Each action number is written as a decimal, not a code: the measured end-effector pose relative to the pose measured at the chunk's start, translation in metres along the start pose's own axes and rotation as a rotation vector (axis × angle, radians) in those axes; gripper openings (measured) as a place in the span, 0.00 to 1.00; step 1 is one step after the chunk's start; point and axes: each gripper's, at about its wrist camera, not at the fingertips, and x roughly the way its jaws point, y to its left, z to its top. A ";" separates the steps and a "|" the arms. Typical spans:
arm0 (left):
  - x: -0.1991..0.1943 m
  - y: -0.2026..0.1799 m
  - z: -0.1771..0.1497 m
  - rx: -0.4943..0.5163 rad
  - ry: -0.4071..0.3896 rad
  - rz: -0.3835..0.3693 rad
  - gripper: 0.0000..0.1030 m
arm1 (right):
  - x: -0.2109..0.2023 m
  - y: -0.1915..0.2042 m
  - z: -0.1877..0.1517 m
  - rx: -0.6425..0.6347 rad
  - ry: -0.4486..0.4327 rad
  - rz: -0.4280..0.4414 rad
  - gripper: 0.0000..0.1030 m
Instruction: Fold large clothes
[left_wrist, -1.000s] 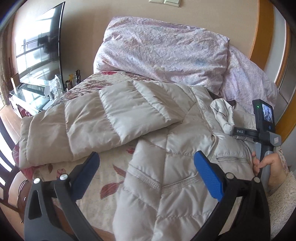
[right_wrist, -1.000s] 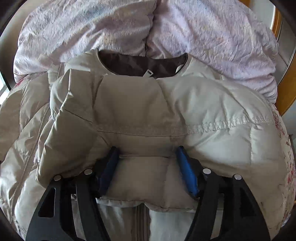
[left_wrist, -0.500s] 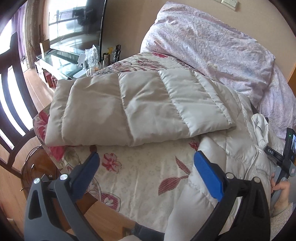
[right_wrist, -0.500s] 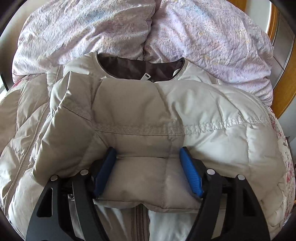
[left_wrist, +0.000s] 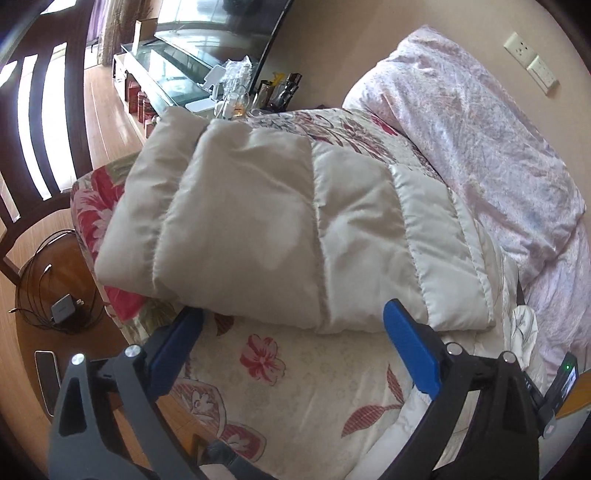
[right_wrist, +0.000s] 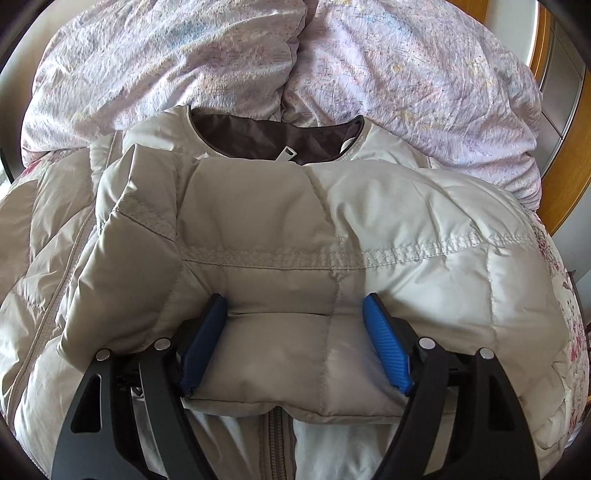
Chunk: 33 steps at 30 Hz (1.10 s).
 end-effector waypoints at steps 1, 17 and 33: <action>0.001 0.003 0.003 -0.018 0.000 -0.004 0.86 | 0.000 0.000 0.000 0.002 0.000 0.001 0.76; -0.024 -0.023 0.066 0.023 -0.133 -0.009 0.07 | 0.000 -0.001 -0.001 0.009 0.000 0.009 0.76; -0.092 -0.334 0.000 0.702 -0.191 -0.469 0.07 | 0.001 -0.006 -0.001 0.045 0.001 0.053 0.77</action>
